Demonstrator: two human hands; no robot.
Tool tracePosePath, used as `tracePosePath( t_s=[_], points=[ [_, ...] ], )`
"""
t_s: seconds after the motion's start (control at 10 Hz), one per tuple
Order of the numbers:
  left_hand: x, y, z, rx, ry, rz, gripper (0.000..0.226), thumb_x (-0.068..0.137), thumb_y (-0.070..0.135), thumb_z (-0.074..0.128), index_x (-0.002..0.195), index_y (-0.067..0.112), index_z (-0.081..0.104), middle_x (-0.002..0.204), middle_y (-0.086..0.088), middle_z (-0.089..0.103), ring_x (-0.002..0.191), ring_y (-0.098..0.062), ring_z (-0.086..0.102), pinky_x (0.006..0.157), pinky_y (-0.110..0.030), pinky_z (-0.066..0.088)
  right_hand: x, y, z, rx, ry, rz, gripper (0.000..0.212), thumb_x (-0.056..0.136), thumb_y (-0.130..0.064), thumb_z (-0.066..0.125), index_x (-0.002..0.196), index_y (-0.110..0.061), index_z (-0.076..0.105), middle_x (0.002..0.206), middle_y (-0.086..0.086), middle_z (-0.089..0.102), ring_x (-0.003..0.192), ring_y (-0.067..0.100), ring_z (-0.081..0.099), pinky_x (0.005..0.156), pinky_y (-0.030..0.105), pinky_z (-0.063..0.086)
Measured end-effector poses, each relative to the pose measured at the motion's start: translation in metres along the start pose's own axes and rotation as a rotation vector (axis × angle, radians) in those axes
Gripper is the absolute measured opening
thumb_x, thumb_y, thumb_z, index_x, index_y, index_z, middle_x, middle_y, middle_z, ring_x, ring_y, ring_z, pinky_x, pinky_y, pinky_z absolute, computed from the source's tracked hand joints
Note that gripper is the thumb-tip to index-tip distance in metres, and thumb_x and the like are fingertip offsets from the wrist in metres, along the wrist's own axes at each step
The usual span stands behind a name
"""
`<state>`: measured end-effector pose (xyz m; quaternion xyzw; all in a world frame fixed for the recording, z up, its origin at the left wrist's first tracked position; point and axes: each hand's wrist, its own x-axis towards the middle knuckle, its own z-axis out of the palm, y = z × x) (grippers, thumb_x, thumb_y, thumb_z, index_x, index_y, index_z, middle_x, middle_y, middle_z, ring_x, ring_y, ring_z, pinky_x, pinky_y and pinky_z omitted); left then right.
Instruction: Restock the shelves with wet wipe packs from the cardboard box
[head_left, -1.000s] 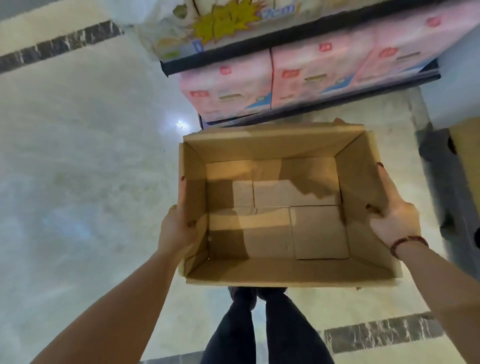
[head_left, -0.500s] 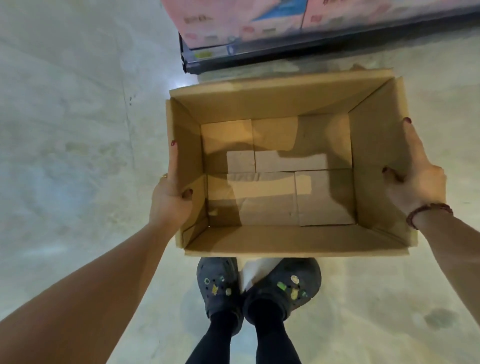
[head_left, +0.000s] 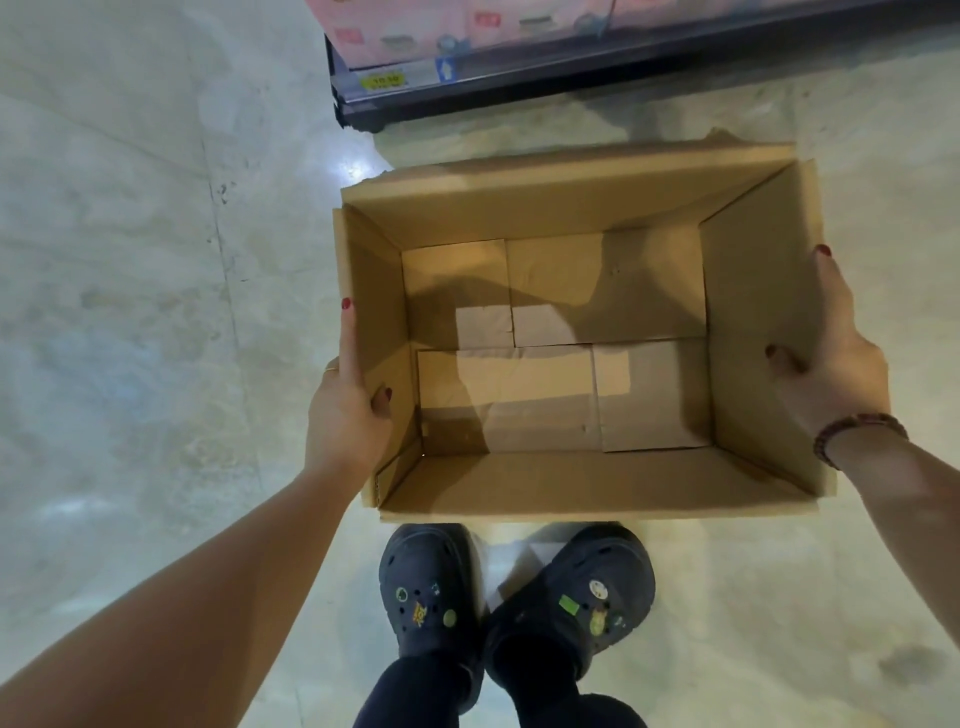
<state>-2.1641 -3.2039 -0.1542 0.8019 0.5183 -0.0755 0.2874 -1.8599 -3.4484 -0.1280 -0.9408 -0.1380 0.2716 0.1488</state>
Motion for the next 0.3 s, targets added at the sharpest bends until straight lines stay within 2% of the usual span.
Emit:
tracePosePath(
  t_s=[0.1,0.2,0.3],
  points=[
    [-0.001,0.001,-0.007,0.066,-0.056,-0.024,0.100,0.091,0.009,0.059,0.148,0.040,-0.017,0.119,-0.015,0.057,0.078,-0.017,0.054,0.068,-0.032,0.052,-0.004,-0.004,-0.003,-0.027,-0.036,0.002,0.089,0.088,-0.006,0.054,0.145,-0.050,0.001,0.117,0.024,0.055,0.097,0.043,0.054,0.083,0.045,0.046],
    [-0.001,0.008,-0.020,0.125,-0.108,-0.041,0.100,0.090,0.012,0.060,0.148,0.041,-0.016,0.128,-0.015,0.054,0.079,-0.018,0.055,0.066,-0.033,0.054,-0.004,-0.007,-0.013,-0.061,-0.044,0.022,0.081,0.087,-0.012,0.056,0.146,-0.043,0.010,0.128,0.016,0.051,0.104,0.040,0.055,0.082,0.043,0.047],
    [-0.003,0.027,-0.043,0.164,-0.116,-0.036,0.092,0.088,0.013,0.061,0.151,0.036,-0.002,0.139,-0.013,0.047,0.090,-0.023,0.058,0.064,-0.032,0.052,-0.015,-0.016,-0.034,-0.084,-0.012,0.006,0.062,0.086,-0.020,0.059,0.141,-0.030,0.035,0.130,0.011,0.052,0.114,0.034,0.052,0.086,0.042,0.049]
  ],
)
